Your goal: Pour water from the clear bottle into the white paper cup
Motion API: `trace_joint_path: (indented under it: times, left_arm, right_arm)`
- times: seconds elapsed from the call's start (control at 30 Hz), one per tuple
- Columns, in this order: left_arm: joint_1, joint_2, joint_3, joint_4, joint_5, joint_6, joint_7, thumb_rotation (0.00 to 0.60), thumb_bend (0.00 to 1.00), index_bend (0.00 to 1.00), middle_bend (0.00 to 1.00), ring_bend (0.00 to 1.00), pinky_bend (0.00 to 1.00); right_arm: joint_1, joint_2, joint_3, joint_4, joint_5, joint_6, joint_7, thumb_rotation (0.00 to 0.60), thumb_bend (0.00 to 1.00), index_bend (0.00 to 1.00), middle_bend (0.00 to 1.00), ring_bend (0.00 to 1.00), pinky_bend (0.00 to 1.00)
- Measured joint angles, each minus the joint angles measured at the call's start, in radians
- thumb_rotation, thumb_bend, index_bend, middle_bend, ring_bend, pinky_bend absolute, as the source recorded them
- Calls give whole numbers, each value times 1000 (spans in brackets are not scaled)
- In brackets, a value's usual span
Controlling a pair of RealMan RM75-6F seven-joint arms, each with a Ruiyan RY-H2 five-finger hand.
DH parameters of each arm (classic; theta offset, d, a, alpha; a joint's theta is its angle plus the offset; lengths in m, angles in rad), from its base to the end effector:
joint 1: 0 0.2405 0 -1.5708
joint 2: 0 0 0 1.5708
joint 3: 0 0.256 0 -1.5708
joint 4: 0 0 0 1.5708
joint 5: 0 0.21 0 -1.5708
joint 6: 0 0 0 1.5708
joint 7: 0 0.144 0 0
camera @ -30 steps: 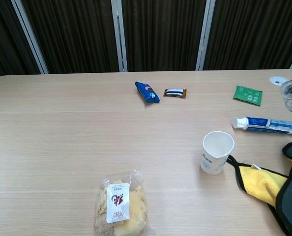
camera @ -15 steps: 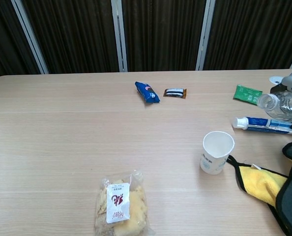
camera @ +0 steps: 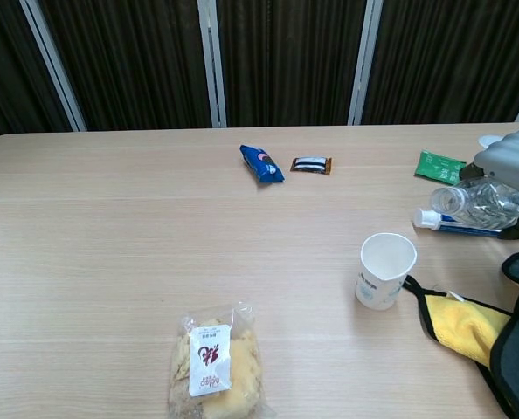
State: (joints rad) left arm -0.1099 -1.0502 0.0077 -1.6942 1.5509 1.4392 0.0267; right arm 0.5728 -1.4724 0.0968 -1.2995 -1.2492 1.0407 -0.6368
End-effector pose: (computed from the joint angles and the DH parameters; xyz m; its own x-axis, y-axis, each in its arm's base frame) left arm -0.2964 0.1745 0.1569 0.4179 0.0940 0.9036 0.9078 -0.0829 -0.4112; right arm -0.2524 -0.3325 0.0287 0.8369 -0.0762 0.5420 -0.5376 -0.3003 0.7879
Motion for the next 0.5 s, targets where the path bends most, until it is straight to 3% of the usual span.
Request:
trace_joint_path:
  times: [0.5]
  left_arm:
    - [-2,0,-2,0,-10,-6,1,600,44,0,0,0,0]
  right_arm:
    - [8,-41,15,-3,78,44,-192,600,501,554,662,594,497]
